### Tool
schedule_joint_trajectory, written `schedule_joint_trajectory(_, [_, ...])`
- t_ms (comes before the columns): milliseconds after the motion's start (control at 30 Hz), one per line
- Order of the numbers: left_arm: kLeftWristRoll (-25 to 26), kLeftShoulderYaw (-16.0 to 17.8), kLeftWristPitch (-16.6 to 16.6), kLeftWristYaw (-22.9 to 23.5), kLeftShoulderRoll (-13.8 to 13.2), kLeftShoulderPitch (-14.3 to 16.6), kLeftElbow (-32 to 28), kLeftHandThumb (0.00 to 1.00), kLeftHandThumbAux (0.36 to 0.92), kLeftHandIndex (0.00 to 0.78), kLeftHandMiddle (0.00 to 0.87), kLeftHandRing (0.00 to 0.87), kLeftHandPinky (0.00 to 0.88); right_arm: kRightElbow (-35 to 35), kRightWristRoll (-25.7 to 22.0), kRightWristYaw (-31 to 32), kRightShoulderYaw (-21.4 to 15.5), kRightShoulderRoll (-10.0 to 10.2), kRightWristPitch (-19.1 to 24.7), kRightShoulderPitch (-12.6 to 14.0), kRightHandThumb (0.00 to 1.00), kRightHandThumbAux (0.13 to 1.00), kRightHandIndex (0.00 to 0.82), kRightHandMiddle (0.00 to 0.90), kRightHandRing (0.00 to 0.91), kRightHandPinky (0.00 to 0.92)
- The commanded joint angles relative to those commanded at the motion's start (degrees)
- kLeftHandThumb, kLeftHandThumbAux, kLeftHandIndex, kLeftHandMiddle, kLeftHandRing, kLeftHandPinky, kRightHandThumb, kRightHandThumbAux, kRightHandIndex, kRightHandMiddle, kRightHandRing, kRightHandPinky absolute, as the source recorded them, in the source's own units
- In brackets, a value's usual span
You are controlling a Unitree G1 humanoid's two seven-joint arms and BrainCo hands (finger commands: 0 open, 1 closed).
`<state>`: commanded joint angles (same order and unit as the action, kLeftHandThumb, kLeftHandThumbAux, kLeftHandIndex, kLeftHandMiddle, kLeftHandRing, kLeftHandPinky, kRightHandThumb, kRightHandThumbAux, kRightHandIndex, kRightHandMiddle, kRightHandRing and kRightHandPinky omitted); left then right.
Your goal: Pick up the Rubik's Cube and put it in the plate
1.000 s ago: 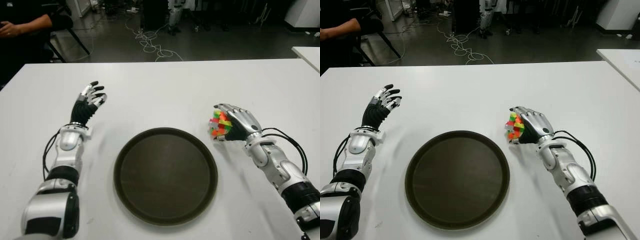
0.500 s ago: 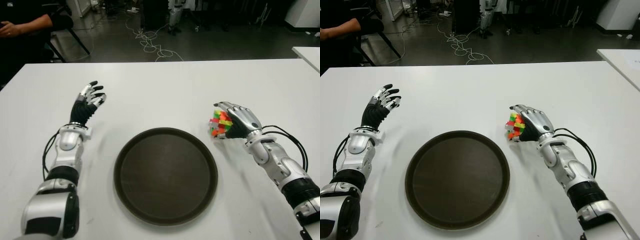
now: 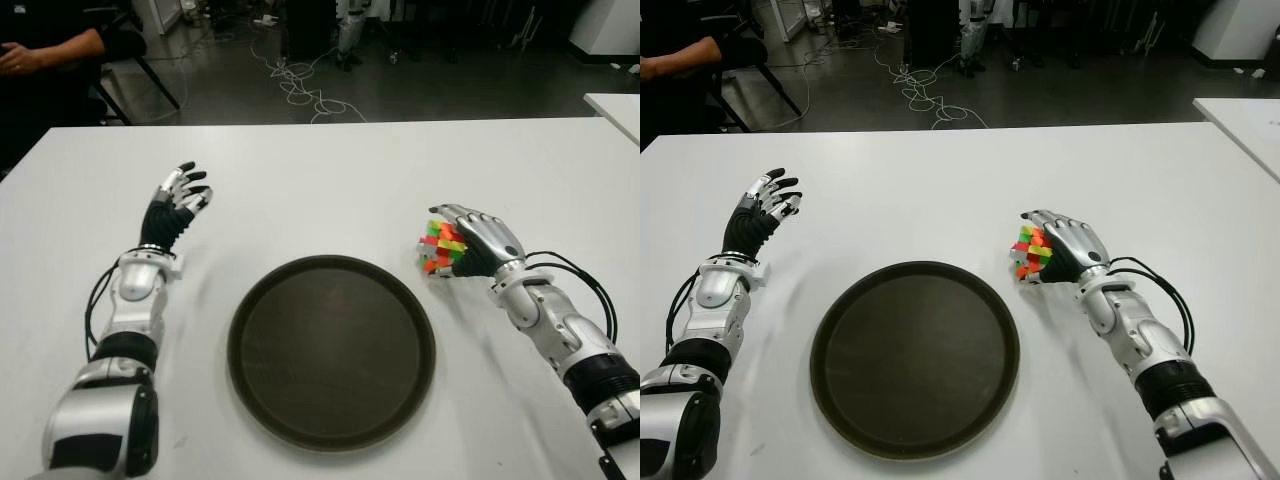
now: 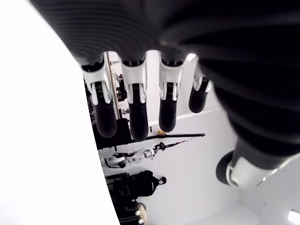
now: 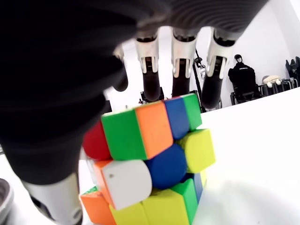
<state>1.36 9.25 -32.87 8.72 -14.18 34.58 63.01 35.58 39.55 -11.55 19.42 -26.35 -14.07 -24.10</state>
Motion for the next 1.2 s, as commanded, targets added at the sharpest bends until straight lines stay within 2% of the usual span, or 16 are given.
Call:
schedule_joint_trajectory(600, [-0.33, -0.12, -0.27, -0.47, -0.03, 0.07, 0.19, 0.017, 0.594, 0.124, 0.213, 0.223, 0.249, 1.92, 0.38, 0.35, 1.27, 0.12, -1.95, -0.63, 0.0, 0.784, 0.176, 0.207, 0.232, 0.256])
schedule_joint_trajectory(1200, [0.9, 0.54, -0.31, 0.68, 0.45, -0.16, -0.04, 0.028, 0.614, 0.121, 0.214, 0.221, 0.252, 2.43, 0.51, -0.13, 1.67, 0.67, -1.83, -0.39, 0.0, 0.783, 0.178, 0.209, 0.228, 0.241])
